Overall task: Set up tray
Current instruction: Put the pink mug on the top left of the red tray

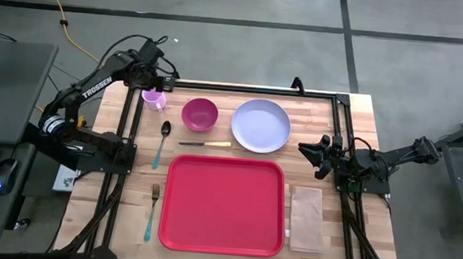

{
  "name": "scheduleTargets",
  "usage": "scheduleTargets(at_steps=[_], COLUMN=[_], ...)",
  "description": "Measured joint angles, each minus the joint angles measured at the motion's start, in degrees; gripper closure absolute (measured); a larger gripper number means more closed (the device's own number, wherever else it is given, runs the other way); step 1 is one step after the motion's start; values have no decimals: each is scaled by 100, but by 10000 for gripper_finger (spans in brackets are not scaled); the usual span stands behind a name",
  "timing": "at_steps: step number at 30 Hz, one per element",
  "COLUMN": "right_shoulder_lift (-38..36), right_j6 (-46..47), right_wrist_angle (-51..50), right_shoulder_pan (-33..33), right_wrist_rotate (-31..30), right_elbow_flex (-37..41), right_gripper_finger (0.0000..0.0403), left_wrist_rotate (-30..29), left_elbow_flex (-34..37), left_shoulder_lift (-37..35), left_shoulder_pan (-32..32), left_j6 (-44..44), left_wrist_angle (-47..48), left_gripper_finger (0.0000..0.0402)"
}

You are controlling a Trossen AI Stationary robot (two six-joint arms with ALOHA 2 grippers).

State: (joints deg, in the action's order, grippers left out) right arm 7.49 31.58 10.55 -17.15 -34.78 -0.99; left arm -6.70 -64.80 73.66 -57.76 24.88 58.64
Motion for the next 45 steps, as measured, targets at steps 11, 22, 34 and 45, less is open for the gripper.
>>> scheduleTargets(at_steps=[11, 22, 34, 45], right_shoulder_lift=[0, 0, 0, 0], right_j6=[6, 143, 143, 145], right_wrist_angle=[0, 2, 2, 2], right_shoulder_pan=[0, 0, 0, 0], right_wrist_rotate=[-5, -1, -86, -86], right_elbow_flex=[0, 0, 0, 0], right_gripper_finger=[320, 320, 320, 320], left_wrist_rotate=[193, 158, -154, -496], left_elbow_flex=[-1, 0, 0, -2], left_shoulder_lift=[551, 1352, 1714, 1850], left_shoulder_pan=[0, 0, 0, 0], left_j6=[-35, 35, -65, -41], left_wrist_angle=[-209, -497, -551, -624], left_gripper_finger=[106, 85, 104, 218])
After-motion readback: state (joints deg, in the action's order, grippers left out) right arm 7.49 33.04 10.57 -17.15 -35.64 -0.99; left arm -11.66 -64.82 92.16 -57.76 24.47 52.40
